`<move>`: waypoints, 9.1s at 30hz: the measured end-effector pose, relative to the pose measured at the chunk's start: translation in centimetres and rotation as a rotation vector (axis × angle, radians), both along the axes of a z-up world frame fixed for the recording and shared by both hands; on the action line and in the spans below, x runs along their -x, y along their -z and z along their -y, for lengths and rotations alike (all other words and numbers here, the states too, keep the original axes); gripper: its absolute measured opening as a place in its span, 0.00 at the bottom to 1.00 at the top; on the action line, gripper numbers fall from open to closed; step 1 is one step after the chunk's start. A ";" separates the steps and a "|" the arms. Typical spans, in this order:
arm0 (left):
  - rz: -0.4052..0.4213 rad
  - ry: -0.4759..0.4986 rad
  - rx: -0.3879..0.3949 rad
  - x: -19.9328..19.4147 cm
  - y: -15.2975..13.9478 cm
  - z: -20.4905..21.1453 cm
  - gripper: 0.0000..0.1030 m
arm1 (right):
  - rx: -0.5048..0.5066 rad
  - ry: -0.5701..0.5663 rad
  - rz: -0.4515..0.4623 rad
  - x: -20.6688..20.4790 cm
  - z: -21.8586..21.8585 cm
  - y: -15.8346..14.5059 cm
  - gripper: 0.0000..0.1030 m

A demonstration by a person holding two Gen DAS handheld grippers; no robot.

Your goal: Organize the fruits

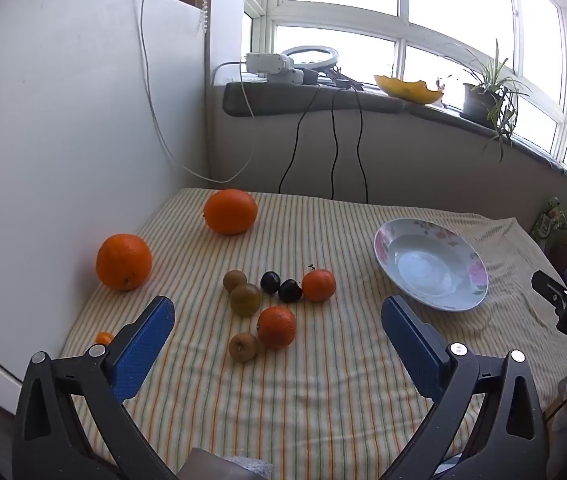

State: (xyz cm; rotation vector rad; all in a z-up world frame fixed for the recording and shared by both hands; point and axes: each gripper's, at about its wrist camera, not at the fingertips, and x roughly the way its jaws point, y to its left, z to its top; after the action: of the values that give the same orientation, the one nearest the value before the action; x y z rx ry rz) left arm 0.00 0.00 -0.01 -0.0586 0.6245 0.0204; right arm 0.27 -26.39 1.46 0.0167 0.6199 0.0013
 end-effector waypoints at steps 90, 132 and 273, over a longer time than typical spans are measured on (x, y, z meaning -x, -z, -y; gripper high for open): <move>0.007 0.009 0.012 0.2 0.2 0.1 0.99 | 0.019 -0.056 -0.001 0.0 -1.6 0.0 1.00; -0.199 0.043 0.201 -1.8 7.6 -5.1 0.43 | -0.122 -0.715 -0.297 -6.4 -18.7 4.6 0.57; -0.163 0.331 0.210 -9.4 4.3 7.5 0.62 | -0.112 -0.353 -0.233 -10.3 -1.5 3.0 0.84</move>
State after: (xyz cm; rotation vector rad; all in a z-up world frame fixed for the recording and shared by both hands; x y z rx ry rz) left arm 9.36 -7.51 -4.27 -0.1574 0.7915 -0.3637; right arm 10.53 -24.90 -1.56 0.0156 0.8487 0.3802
